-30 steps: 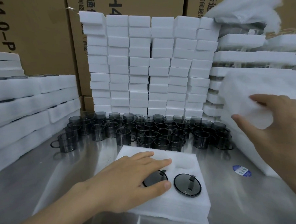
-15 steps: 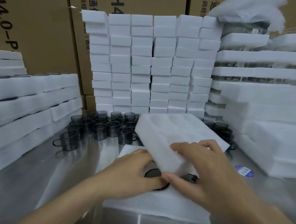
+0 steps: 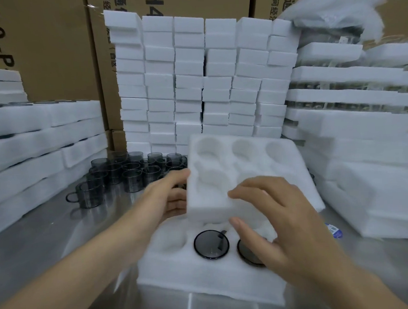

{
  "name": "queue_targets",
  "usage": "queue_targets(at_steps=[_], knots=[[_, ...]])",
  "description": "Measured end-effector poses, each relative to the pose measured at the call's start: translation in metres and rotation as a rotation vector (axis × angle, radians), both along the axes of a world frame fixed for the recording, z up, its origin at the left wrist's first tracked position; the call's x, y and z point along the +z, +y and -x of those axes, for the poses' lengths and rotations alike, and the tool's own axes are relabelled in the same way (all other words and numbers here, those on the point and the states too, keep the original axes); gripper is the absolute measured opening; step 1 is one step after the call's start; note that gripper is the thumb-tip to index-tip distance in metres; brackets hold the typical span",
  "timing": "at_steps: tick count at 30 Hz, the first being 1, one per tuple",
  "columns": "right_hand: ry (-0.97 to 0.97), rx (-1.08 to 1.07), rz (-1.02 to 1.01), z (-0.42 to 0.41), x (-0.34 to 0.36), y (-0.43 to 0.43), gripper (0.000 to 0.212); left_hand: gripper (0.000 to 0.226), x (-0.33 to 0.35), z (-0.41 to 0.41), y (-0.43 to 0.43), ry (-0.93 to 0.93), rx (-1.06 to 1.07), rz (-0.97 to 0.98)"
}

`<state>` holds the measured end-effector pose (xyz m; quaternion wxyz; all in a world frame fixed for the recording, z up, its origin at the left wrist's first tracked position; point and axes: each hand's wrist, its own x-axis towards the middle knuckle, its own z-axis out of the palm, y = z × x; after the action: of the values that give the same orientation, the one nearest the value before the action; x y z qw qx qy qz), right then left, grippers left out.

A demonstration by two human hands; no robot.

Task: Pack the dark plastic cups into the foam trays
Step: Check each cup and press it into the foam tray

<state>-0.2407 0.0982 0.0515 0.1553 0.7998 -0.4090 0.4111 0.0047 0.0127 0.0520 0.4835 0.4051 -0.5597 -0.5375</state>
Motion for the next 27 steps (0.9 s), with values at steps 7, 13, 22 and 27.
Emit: queue_targets(at_steps=[7,13,22,27], knots=[[-0.100,-0.226,-0.108,0.0078,0.0057,-0.0043,0.043,0.039,-0.0008,-0.0016,-0.0016,0.072,0.063,-0.066],[-0.133,-0.219,-0.215,0.0047,0.0046,-0.0024,0.038,0.067,-0.0049,-0.0026,0.0014,0.002,0.054,-0.058],[-0.127,-0.216,-0.224,0.0007,0.0057,0.0015,0.030,0.062,-0.0072,0.0020,0.0021,-0.022,0.069,0.064],[-0.087,-0.236,-0.251,0.0013,0.0058,0.0010,0.032,0.055,-0.0082,0.0015,0.0057,-0.093,0.049,0.098]])
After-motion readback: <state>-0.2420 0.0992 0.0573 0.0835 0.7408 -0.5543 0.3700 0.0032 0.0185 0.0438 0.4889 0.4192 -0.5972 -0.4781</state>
